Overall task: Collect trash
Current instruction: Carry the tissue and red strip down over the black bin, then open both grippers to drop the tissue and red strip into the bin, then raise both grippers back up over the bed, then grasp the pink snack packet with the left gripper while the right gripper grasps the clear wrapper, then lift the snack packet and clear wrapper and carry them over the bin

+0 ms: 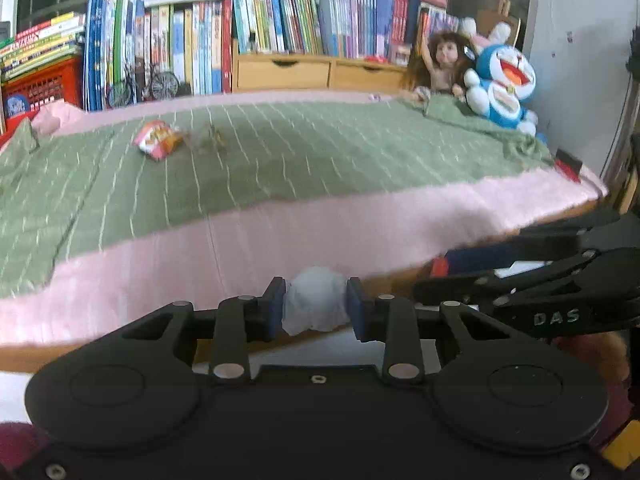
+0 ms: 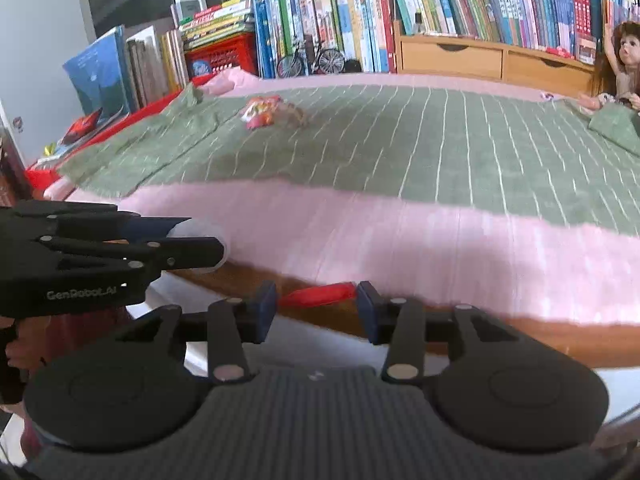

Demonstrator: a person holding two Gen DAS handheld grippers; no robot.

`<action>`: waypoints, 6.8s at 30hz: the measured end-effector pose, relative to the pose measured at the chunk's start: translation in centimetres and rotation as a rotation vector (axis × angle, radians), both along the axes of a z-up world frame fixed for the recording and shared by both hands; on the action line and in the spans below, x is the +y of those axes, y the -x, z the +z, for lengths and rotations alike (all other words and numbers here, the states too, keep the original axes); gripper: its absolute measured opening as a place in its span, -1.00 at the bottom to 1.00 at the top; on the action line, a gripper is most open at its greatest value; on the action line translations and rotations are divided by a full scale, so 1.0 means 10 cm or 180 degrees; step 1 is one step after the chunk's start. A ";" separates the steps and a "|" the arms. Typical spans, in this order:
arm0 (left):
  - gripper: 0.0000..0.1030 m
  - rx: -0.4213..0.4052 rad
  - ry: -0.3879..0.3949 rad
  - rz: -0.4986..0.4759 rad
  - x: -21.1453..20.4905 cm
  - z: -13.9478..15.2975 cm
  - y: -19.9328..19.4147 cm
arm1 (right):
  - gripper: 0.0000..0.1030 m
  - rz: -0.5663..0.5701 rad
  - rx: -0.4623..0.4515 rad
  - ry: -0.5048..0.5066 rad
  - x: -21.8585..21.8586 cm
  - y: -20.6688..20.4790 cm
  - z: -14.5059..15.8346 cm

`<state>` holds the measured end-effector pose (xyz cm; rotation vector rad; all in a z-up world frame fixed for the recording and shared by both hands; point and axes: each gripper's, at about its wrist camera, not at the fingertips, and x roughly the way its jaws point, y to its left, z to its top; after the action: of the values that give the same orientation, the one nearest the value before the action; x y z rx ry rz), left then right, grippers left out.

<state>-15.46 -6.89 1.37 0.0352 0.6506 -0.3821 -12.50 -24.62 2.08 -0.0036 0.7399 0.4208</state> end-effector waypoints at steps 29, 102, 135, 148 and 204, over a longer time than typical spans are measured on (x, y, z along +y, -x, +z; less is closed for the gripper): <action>-0.40 0.1271 -0.0207 0.0100 -0.04 -1.16 -0.05 | -0.06 0.0208 0.0961 0.0393 0.22 0.19 -0.83; 0.85 -0.0690 0.0011 0.0702 0.58 0.61 -0.51 | 0.64 -0.0124 -0.0537 0.0014 -0.02 -0.33 0.51; 0.19 0.0643 0.0785 0.0998 1.16 0.04 -3.20 | 0.64 0.0308 -0.0100 0.0253 1.16 -2.30 0.14; -0.53 0.0528 0.0707 0.1056 1.20 0.18 -3.19 | 0.41 0.0430 0.0067 0.0258 1.40 -2.53 -0.03; -0.57 0.0011 0.0522 0.0019 0.38 0.66 -0.81 | -0.26 -0.0110 0.0123 -0.0051 0.07 -0.70 0.28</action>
<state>-7.34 -3.05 7.98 -0.1234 0.6208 -0.4287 -5.50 -23.97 4.86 0.0325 0.7734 0.3949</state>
